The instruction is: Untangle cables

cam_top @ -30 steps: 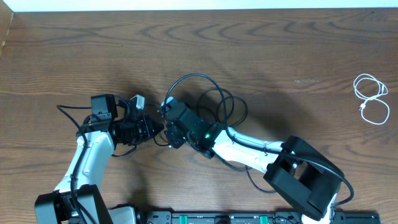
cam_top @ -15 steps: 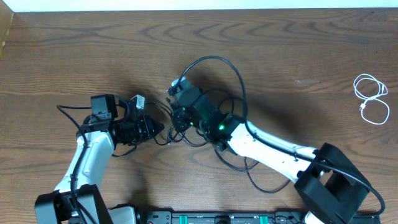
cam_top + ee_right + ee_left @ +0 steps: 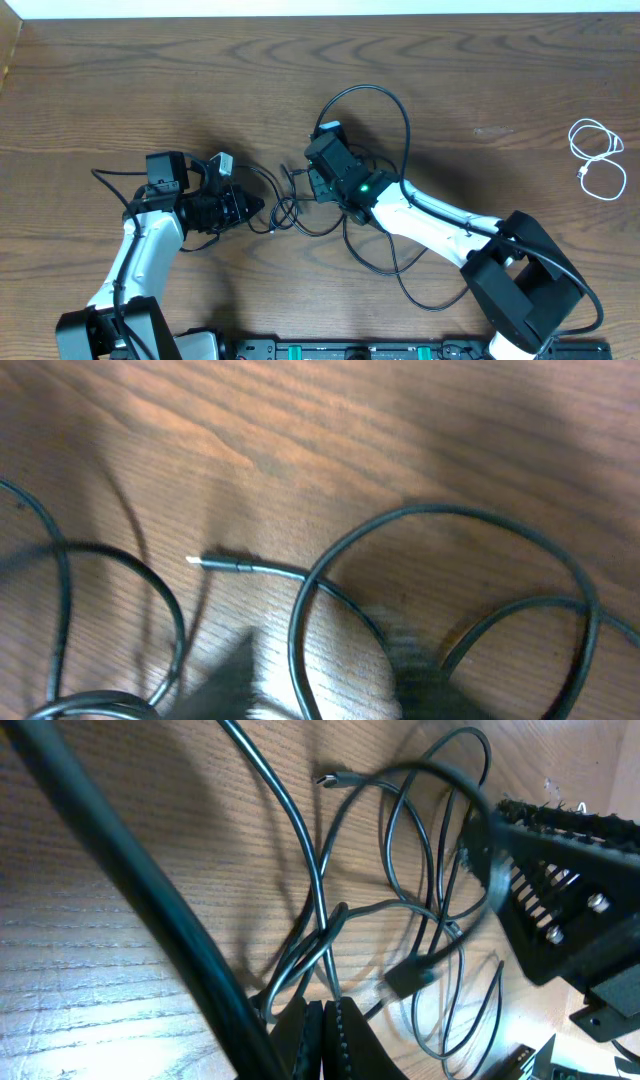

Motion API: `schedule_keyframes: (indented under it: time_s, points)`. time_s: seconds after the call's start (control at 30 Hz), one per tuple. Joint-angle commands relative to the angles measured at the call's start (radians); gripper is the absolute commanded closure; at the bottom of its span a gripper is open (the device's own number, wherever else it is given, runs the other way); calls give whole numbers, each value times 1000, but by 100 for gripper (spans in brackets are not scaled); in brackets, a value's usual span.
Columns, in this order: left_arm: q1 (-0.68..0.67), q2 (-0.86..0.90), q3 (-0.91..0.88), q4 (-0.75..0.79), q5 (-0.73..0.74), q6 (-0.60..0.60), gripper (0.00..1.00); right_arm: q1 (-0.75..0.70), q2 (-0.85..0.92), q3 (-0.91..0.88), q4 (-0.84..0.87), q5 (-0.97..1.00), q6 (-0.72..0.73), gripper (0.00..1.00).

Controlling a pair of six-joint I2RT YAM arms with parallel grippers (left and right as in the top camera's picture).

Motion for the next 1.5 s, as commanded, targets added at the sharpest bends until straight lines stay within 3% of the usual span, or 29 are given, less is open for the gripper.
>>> schedule_keyframes:
  time_s: [0.0, 0.3, 0.57, 0.83, 1.07, 1.23, 1.47]
  points:
    - [-5, 6, 0, -2, 12, 6, 92, 0, -11, 11, 23, -72, -6, 46]
    - [-5, 6, 0, -2, 12, 6, 92, -3, -53, 16, 43, -207, 130, 52]
    - [-5, 6, 0, -2, 6, 6, 92, 5, -32, 16, 20, -238, 62, 46]
    - [-5, 6, 0, -3, -182, -114, 92, 5, 0, 15, 21, -300, -2, 44]
    - [-5, 6, 0, -11, -232, -145, 92, 12, 32, 15, 56, -323, -176, 39]
    - [-5, 6, 0, -11, -232, -146, 91, 12, 23, 15, 59, -323, -201, 34]
    - [-5, 6, 0, -11, -232, -145, 91, 12, -3, 16, 43, -349, -425, 32]
